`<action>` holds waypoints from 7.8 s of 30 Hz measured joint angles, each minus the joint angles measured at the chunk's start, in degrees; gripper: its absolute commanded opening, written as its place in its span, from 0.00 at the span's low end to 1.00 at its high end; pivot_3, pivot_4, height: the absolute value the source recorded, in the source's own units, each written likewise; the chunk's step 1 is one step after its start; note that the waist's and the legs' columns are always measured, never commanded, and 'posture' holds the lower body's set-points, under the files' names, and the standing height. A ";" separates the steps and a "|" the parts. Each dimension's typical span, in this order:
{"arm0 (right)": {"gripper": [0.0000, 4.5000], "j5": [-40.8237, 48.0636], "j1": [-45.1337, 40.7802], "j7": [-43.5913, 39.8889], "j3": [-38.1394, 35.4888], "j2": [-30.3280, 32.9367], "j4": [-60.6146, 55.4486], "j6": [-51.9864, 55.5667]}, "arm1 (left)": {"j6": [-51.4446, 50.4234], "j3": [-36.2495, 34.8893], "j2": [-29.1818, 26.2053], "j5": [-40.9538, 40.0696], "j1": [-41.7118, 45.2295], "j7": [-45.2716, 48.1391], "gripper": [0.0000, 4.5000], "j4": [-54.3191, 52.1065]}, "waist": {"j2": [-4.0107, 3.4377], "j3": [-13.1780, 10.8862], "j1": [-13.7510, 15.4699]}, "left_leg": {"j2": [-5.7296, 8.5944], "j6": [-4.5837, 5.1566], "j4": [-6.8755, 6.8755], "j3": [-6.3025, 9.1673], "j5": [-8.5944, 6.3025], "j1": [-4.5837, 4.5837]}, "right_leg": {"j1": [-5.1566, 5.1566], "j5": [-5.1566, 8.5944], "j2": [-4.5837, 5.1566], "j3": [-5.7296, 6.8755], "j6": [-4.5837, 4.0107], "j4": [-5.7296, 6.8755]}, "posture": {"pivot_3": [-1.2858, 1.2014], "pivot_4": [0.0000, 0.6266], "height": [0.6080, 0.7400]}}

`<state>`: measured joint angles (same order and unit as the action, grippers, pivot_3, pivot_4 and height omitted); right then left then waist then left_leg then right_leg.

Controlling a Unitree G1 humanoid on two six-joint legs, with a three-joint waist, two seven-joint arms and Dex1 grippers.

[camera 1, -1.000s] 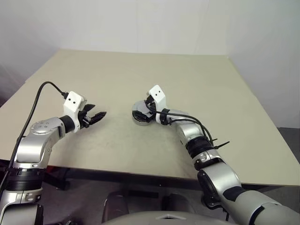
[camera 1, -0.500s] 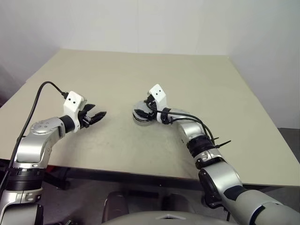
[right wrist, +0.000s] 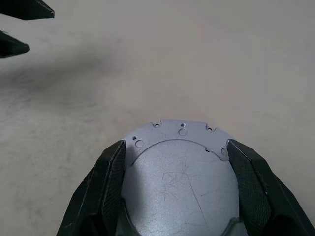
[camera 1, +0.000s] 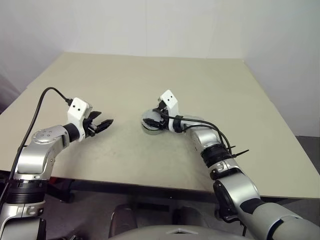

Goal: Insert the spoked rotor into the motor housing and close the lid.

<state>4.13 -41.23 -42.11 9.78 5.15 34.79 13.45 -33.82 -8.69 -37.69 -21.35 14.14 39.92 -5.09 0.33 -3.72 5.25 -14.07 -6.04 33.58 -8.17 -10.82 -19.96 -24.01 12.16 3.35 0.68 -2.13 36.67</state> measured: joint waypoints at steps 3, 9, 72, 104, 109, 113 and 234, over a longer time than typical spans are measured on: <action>0.70 -0.37 0.16 0.22 0.03 -0.14 0.01 -0.56 | -0.01 0.00 0.00 0.00 -0.02 -0.08 0.75 -0.04 | 0.00 0.00 0.00 | 0.00 0.00 0.00 0.00 0.00 0.00 | 0.00 0.00 0.00 0.00 0.00 0.00 | 0.52 0.00 1.00; 0.70 -0.82 0.34 -0.79 0.53 0.10 0.01 -1.13 | -0.04 -0.09 0.00 -0.01 -0.61 -0.17 0.75 -0.34 | 0.00 0.00 -0.03 | 0.00 0.00 -0.02 0.00 0.00 0.01 | 0.00 0.00 0.00 0.00 0.00 0.00 | 0.52 0.00 1.00; 0.70 -4.75 -4.70 -3.80 4.61 1.30 7.87 -0.74 | -25.01 -7.58 18.75 -21.28 10.69 -16.56 0.12 5.55 | -0.42 0.91 -0.50 | 0.24 0.64 -0.62 -0.11 -0.38 0.80 | 1.17 0.28 0.15 0.01 0.20 -0.83 | 0.52 0.00 1.00; 0.70 -4.69 -3.64 -3.47 4.42 1.41 4.20 2.44 | -39.30 -7.27 25.04 -20.13 28.67 -21.23 0.01 30.65 | -0.47 0.90 -0.65 | 0.29 0.69 -0.98 -0.13 -0.41 0.77 | 1.25 0.44 0.22 0.13 0.48 -1.25 | 0.52 0.00 1.00; 0.70 -4.50 -3.45 -3.25 4.42 1.41 3.21 3.74 | -41.66 -9.17 25.82 -20.03 29.31 -23.47 0.01 30.67 | -0.47 0.90 -0.67 | 0.29 0.69 -1.12 -0.14 -0.41 0.78 | 1.25 0.44 0.22 0.15 0.47 -1.34 | 0.52 0.00 1.00; 0.70 -4.37 -3.36 -3.15 4.41 1.40 2.37 4.86 | -42.82 -10.25 26.31 -19.92 29.66 -24.96 0.01 30.53 | -0.47 0.90 -0.66 | 0.29 0.68 -1.22 -0.14 -0.40 0.78 | 1.26 0.44 0.22 0.19 0.48 -1.45 | 0.52 0.00 1.00; 0.71 0.34 2.20 -1.04 1.92 2.75 -4.29 2.52 | -11.43 -0.87 10.17 -9.18 13.66 -3.27 0.00 9.50 | -0.40 0.18 0.06 | 0.38 0.66 -0.51 -0.13 -0.34 -0.01 | 0.90 0.27 0.77 0.69 0.27 -0.99 | 0.52 0.00 1.00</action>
<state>4.47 -39.03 -43.14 11.69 7.91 30.50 15.97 -45.25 -9.56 -27.52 -30.53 27.80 36.65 4.41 -0.07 -3.53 5.30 -13.69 -5.38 33.06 -8.30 -11.16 -19.97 -23.12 12.43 4.12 1.37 -1.86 35.68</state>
